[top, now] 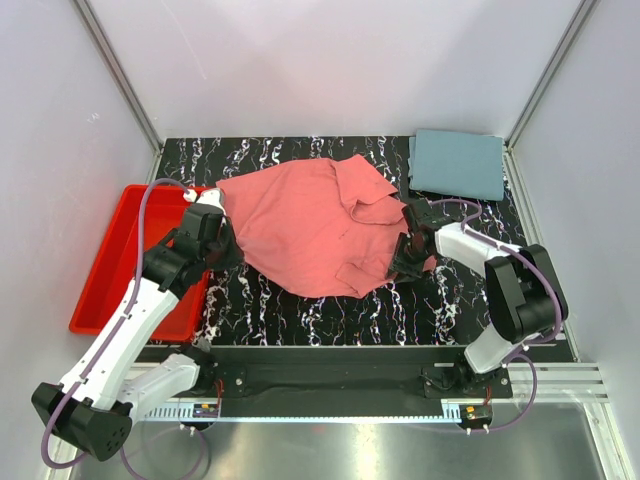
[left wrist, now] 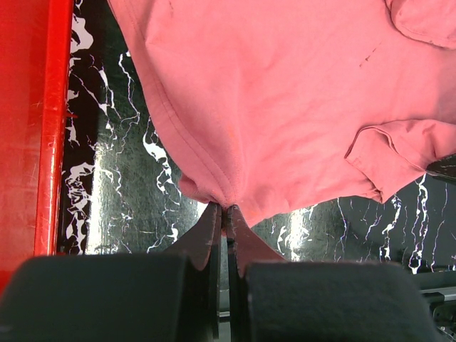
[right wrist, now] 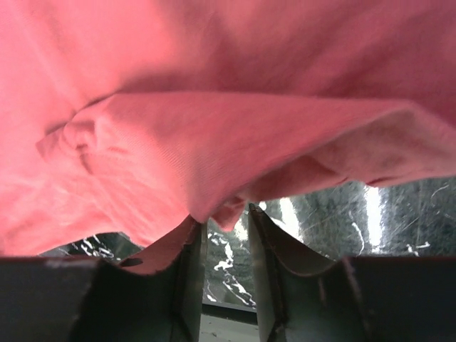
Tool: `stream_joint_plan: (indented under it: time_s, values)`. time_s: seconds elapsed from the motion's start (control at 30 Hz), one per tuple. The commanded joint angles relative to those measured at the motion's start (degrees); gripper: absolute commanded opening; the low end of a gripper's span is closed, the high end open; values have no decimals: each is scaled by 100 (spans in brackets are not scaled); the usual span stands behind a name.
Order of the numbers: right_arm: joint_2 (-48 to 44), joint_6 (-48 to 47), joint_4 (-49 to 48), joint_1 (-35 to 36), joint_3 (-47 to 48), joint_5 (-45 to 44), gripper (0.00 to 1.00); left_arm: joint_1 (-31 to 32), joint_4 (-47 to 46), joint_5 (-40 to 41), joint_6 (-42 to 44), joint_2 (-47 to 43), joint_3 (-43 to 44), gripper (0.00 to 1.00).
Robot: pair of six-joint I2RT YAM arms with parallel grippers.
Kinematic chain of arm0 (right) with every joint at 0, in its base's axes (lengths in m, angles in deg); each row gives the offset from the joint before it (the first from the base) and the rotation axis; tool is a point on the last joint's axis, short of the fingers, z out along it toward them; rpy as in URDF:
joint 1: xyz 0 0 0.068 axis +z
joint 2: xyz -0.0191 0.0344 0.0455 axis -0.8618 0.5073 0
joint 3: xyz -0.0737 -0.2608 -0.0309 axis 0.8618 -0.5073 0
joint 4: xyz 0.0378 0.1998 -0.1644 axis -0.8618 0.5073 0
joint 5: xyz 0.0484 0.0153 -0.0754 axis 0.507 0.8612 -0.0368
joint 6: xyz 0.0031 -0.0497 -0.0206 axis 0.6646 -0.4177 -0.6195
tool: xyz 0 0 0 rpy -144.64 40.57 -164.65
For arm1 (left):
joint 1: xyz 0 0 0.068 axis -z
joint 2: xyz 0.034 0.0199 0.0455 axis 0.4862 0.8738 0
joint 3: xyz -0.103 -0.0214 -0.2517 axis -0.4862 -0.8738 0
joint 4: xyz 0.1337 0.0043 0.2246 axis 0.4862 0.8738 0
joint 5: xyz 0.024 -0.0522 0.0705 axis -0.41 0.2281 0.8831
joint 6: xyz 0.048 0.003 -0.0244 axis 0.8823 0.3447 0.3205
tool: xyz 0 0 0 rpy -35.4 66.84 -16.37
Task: Fold and stack the t-shirts
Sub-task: Flatten the tshirt out
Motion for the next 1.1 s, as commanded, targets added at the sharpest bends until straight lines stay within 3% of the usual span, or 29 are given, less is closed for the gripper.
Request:
stream_joint_plan:
  time_s: [0.0,0.17,0.37,0.6,0.77,0.87,1.07]
  values:
    - [140,-51,-173,-125,137,-72,35,11,-46,-52,-52,-109,75,0]
    - [202,-131,-120,-151,251,-90,24,11,-63,-61,-52,-109,66,0]
    - [-26,-78,249,-151,365,-82,0,20,-20,-35,-17,-117,93,0]
    - [-738,-60,1443,-160,884,-240,1,11,-37,-61,44,-126,110,0]
    - [-757,-210,1410,-160,832,-47,15,11,-169,-202,-8,-91,40,0]
    - [-651,-113,1199,-160,604,207,0,11,-169,-263,-26,-91,49,0]
    - [-502,-51,803,-160,120,367,1,11,-125,-228,-17,-205,5,0]
